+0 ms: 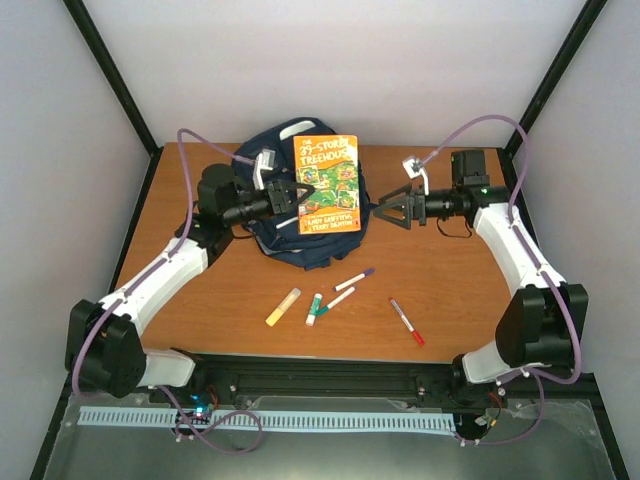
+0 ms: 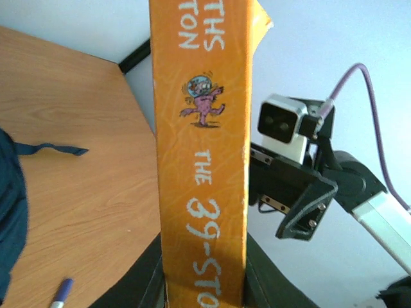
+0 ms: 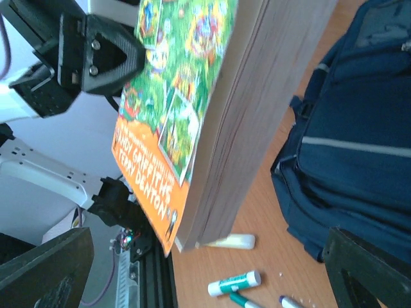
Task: Pack the student bag
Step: Pick up the book from the center of the board.
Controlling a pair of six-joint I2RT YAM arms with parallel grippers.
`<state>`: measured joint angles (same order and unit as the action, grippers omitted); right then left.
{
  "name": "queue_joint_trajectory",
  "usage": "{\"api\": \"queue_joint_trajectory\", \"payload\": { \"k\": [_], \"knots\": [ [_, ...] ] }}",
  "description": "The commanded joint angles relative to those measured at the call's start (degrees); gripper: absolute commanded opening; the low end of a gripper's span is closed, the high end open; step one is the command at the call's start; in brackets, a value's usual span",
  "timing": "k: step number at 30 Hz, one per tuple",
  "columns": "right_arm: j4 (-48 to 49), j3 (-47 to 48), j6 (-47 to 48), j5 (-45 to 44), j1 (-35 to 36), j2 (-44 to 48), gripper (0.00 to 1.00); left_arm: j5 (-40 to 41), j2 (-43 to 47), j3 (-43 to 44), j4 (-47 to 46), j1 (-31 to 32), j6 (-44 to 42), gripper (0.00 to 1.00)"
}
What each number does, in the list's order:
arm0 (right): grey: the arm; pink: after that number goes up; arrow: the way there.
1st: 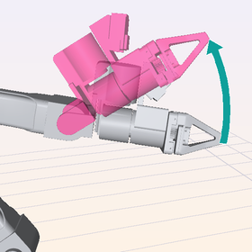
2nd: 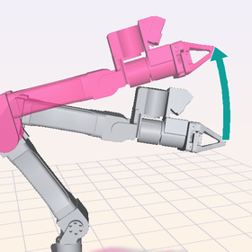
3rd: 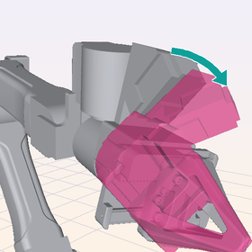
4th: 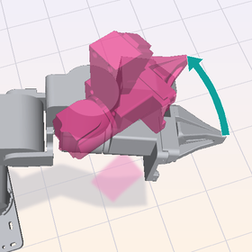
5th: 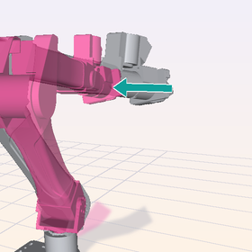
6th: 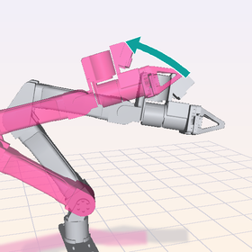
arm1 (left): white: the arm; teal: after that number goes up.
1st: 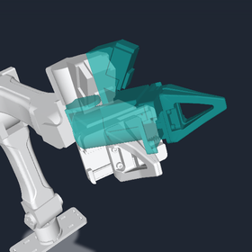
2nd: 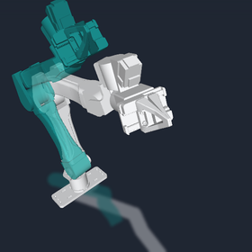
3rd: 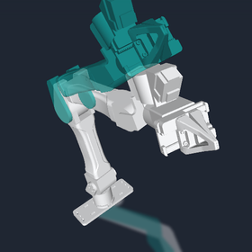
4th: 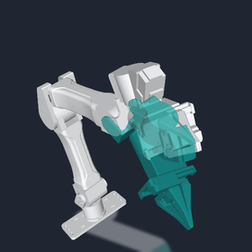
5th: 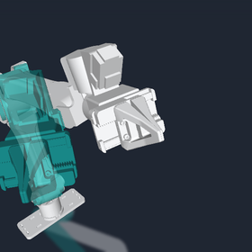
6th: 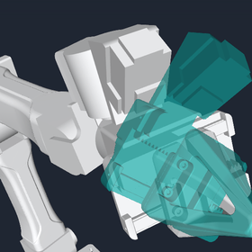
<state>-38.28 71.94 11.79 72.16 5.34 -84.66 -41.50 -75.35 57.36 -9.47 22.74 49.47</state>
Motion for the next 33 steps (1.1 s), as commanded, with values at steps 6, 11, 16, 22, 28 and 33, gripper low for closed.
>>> {"api": "queue_joint_trajectory", "payload": {
  "k": [6, 11, 16, 22, 28, 33],
  "knots": [
    [-0.4, 9.4, -1.2, 6.3, 1.8, -6.7, 1.0, -6.8, -3.1, 4.2, -12.4, 3.1, 3.6, 0.01],
    [0.1, 10.6, -2.2, 5.6, 3.2, -7.3, 1.0, -8.1, -3.7, 4.6, -13.4, 3.8, 4.4, 0.01],
    [0.7, 10.1, -3.3, 4.7, 4.7, -7.8, 1.0, -9.5, -3.9, 4.9, -16.1, 4.3, 6.3, 0.01],
    [-0.2, 10.6, -3.1, 7.7, 5.6, -8.4, 1.0, -11.6, -4.9, 7.2, -16.5, 6.1, 5.9, 0.01],
    [-14.8, 15.0, 9.7, 17.6, 5.5, -8.8, 0.98, -8.5, -5.6, 8.7, -8.7, 6.1, -0.1, 0.01],
    [-27.5, 15.9, 19.1, 24.7, 4.1, -9.7, 0.93, -6.1, -6.1, 8.5, -4.9, 6.2, -3.0, 0.01]
  ]
}}
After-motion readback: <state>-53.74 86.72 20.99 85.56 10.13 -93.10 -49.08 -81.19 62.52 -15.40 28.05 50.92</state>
